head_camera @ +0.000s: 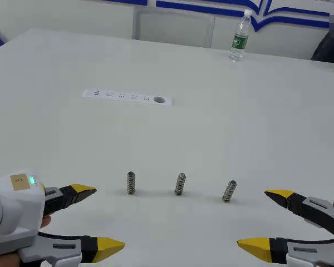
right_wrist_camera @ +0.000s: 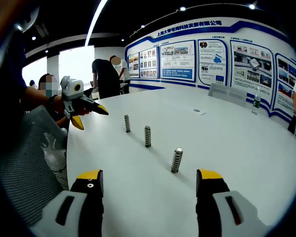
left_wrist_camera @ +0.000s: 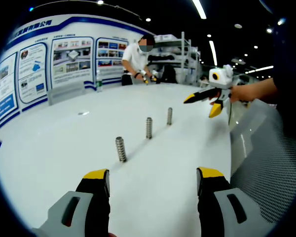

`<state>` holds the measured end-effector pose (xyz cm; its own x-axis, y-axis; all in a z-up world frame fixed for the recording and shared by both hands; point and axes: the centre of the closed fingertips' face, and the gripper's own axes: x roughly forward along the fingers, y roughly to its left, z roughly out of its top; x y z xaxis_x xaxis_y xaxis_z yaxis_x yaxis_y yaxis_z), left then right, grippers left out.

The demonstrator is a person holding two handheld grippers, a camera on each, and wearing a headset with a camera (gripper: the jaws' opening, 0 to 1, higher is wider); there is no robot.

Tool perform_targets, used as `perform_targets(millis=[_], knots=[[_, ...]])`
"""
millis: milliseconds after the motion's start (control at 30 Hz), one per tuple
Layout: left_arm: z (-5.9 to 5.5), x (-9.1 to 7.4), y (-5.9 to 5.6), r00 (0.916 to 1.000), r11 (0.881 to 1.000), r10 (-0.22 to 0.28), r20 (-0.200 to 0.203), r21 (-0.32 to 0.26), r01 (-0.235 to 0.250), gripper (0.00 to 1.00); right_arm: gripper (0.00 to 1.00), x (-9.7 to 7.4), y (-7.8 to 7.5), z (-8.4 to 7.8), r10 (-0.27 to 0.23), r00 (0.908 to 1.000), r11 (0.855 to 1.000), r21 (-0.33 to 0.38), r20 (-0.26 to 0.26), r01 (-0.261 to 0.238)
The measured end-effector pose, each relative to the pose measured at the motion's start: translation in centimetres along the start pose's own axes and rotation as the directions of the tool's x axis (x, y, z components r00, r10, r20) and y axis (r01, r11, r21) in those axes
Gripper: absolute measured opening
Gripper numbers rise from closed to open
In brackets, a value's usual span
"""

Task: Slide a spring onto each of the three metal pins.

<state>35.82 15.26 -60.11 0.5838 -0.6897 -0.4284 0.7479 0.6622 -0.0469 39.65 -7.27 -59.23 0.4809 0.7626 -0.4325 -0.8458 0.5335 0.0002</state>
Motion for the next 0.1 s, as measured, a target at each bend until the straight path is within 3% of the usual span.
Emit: perform_targets(millis=[100], knots=[[0.0, 0.02, -0.1, 1.0, 1.0, -0.001, -0.001, 0.002, 0.001, 0.73, 0.78, 0.1, 0.1, 0.05, 0.003, 1.0, 1.0, 0.002, 0.002, -0.003]])
